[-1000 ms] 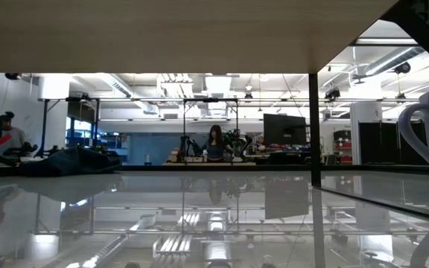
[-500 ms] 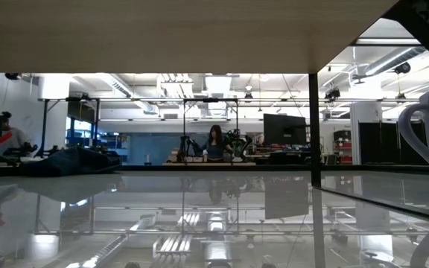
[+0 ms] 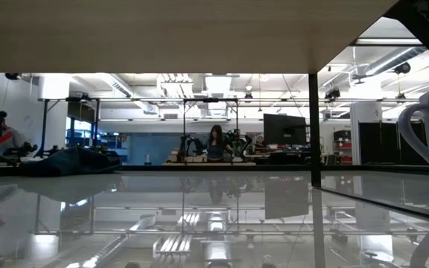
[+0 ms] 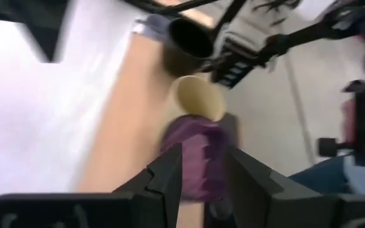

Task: Stack small to large cups/mugs on shelf
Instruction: Adjust the purple cup on the shelf

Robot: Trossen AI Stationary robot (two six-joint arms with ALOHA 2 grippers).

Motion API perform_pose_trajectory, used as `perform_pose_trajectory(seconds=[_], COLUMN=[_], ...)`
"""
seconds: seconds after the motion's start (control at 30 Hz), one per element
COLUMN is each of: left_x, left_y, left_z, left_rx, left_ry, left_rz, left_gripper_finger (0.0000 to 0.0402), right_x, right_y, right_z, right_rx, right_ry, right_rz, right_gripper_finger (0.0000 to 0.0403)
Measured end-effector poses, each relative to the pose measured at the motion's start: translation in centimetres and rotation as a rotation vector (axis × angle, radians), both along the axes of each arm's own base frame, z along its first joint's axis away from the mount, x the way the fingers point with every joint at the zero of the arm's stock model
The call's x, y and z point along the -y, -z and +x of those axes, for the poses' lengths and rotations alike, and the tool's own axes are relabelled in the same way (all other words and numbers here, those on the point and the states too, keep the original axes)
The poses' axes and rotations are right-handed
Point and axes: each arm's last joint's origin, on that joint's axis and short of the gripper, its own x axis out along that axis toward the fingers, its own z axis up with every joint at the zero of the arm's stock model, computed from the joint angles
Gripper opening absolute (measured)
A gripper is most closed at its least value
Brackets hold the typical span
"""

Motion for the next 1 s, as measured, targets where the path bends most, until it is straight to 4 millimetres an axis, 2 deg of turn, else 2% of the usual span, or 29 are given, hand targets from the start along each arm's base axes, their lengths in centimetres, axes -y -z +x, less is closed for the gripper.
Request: perform_pose_trajectory(seconds=[0.13,0.27,0.43,0.57,0.87,1.0], left_x=[-0.8,-0.3,0.4,1.6,2.2,2.6], left_y=[-0.5,-0.8,0.1,1.1,2.0,2.5], left_z=[-0.5,-0.3,0.1,1.0,3.5,4.3], left_rx=[-0.159,-0.167,-0.246,-0.306,-0.369,-0.428], left_ry=[0.012,0.047,0.033,0.003,-0.190,-0.208], left_rz=[0.029,-0.047,0.001,0.011,-0.045,-0.062], left_gripper_finger=[0.0100,0.0122,0.0150,0.0155,0.0155,0.0155], right_x=[-0.3,-0.5,-0.4,-0.4,-0.5,-1.1], right_y=[0.3,0.7,0.8,0.9,0.9,0.9], right_z=[-0.2,-0.4,-0.4,-0.4,-0.3,-0.3], right_rx=[-0.044,-0.093,-0.108,-0.116,-0.129,-0.132], right_ry=[0.001,0.028,0.068,0.089,0.114,0.114], right_rz=[-0.005,-0.031,-0.050,-0.053,-0.048,-0.057], right_gripper_finger=[0.0013,0.0036,0.0063,0.0077,0.0092,0.0096])
